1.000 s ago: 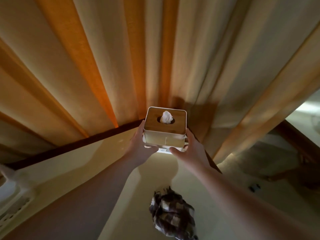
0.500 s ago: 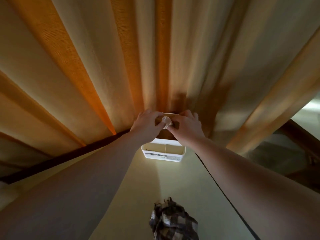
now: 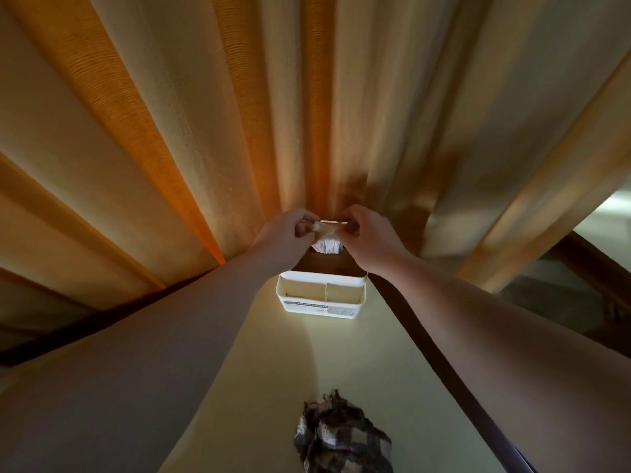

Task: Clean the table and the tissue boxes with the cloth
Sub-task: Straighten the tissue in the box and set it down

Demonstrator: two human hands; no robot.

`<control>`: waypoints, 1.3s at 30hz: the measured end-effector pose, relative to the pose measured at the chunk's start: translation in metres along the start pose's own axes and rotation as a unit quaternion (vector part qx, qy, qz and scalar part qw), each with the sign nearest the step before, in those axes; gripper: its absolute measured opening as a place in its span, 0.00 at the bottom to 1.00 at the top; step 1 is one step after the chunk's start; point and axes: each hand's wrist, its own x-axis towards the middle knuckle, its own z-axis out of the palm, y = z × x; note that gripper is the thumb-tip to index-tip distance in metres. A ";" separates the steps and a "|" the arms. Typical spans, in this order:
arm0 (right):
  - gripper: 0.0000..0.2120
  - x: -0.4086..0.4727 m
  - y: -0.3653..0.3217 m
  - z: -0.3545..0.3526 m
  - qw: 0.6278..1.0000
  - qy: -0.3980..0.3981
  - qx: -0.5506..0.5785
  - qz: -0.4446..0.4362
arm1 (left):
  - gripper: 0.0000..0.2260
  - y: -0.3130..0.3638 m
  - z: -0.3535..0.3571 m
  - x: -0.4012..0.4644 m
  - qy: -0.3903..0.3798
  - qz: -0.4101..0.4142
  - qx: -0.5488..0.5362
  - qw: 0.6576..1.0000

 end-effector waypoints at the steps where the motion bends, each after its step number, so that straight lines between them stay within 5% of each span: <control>1: 0.05 0.000 0.001 -0.001 1.000 -0.009 -0.002 -0.005 | 0.06 0.001 0.000 0.000 -0.006 0.004 0.008 1.000; 5: 0.05 -0.001 0.003 -0.006 0.997 -0.061 -0.036 -0.022 | 0.04 0.002 0.000 0.001 0.013 -0.006 0.018 1.000; 15: 0.07 0.000 0.004 -0.013 1.000 -0.008 0.004 -0.016 | 0.06 0.001 -0.004 -0.002 0.041 -0.025 0.031 0.998; 20: 0.09 0.003 0.007 0.001 0.990 -0.069 -0.112 -0.041 | 0.03 0.000 -0.001 -0.003 0.033 -0.022 0.020 0.999; 28: 0.04 0.000 0.003 -0.012 1.000 -0.006 0.022 0.013 | 0.05 -0.002 -0.007 -0.005 0.038 -0.029 0.036 0.998; 39: 0.02 0.003 0.000 -0.007 0.997 0.061 0.024 0.043 | 0.10 0.005 -0.006 0.001 0.096 -0.113 0.052 0.988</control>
